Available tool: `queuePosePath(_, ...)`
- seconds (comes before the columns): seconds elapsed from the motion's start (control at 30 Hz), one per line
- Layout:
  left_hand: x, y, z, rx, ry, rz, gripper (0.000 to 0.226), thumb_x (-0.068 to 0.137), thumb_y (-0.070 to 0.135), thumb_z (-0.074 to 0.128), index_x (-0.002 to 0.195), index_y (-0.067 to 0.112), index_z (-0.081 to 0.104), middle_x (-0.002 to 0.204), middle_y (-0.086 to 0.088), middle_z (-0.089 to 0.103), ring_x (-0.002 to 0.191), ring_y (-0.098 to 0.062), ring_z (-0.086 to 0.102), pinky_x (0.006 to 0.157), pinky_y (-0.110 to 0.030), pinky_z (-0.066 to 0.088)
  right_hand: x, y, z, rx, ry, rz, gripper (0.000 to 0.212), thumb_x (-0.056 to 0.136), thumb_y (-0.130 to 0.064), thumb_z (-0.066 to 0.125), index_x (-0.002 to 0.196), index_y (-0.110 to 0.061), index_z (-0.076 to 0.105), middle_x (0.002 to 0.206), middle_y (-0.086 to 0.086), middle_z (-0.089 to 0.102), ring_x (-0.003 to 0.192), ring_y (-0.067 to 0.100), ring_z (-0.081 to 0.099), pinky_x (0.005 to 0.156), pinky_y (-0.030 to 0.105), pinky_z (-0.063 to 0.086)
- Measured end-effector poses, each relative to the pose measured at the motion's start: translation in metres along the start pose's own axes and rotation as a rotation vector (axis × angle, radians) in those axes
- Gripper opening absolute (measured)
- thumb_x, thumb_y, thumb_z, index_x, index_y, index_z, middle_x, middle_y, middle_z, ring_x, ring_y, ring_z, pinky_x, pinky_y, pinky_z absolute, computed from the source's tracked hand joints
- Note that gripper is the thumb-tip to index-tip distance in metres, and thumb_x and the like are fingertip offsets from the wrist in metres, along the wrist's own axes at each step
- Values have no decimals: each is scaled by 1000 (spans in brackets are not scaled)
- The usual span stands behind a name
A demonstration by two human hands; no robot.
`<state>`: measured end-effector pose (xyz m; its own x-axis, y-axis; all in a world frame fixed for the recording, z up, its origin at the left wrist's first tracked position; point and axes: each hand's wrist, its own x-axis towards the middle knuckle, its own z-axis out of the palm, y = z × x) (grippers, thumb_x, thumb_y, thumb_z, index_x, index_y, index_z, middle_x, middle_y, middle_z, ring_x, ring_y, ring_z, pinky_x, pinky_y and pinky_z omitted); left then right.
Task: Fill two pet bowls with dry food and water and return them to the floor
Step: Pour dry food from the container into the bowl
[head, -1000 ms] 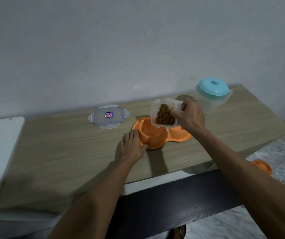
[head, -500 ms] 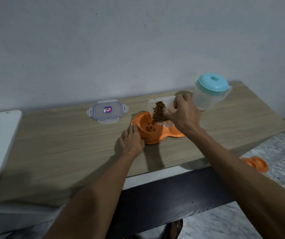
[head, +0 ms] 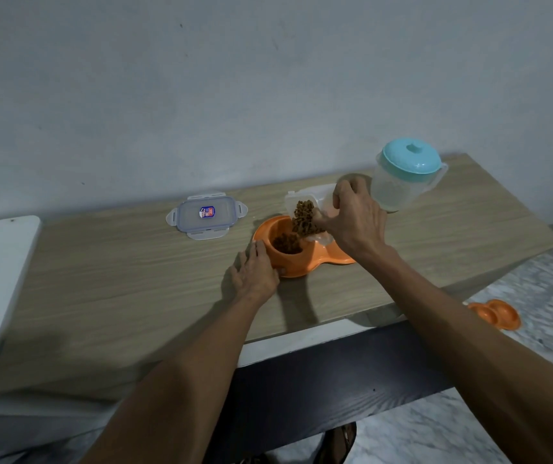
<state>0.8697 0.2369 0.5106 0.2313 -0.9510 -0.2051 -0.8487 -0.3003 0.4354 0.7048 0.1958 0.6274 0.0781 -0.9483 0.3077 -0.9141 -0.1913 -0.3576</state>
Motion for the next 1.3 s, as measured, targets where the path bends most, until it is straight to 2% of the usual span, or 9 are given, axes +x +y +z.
queuePosePath(0.37,-2,2,-3,-5,-6,-8,72,86,37,67,144,19,29,154,-3,32,139,-29,33,109,-53,31,1,8,-3,84,13,106,39,78,-42,72,82,-16,44,104,4,50,77,23,51,63,36,42)
queuePosePath(0.63,-3,3,-4,-15,-16,-2,76,85,42,68,145,18,28,155,-4,32,140,-30,32,109,-54,32,15,23,-4,254,63,269,31,77,-41,66,86,-16,51,85,-1,56,76,21,51,63,34,36)
queuePosePath(0.77,-3,3,-3,-23,-26,-9,80,84,42,69,147,19,26,155,-4,32,140,-29,32,110,-54,32,31,31,1,423,22,413,27,72,-37,64,83,-15,52,75,0,55,75,23,55,66,42,46)
queuePosePath(0.9,-3,4,-5,-7,-35,-15,82,86,43,66,150,19,21,159,-3,26,143,-29,29,111,-54,31,57,40,21,620,-22,524,22,69,-41,61,76,-23,49,84,8,66,81,29,68,76,52,57)
queuePosePath(0.97,-4,5,-6,15,-39,-21,83,88,43,64,152,17,18,160,-3,22,144,-28,26,112,-54,31,72,38,31,686,-33,556,19,73,-36,61,77,-21,50,82,6,64,77,26,69,68,45,58)
queuePosePath(1.03,-3,5,-5,11,-39,-30,85,88,43,64,153,17,16,161,-3,21,144,-28,25,112,-54,30,87,33,41,687,-44,544,14,82,-27,61,80,-16,53,79,5,59,70,18,62,55,31,48)
queuePosePath(1.13,-2,4,-2,7,-23,-28,85,87,44,65,152,18,16,160,-3,23,144,-28,27,111,-53,31,112,27,64,687,-76,542,13,84,-22,61,74,-16,54,76,6,58,71,21,54,54,26,41)
queuePosePath(1.23,-2,3,0,18,-7,-23,86,87,45,64,153,19,16,159,-2,24,144,-27,28,112,-51,31,130,22,87,669,-140,536,9,88,-16,60,81,-11,57,78,8,57,69,21,53,37,17,37)
queuePosePath(1.3,-1,3,1,3,-7,-37,86,87,44,65,153,20,15,160,-2,23,145,-26,25,114,-52,29,139,20,102,632,-167,517,9,89,-17,60,85,-9,61,83,10,61,76,24,58,45,19,45)
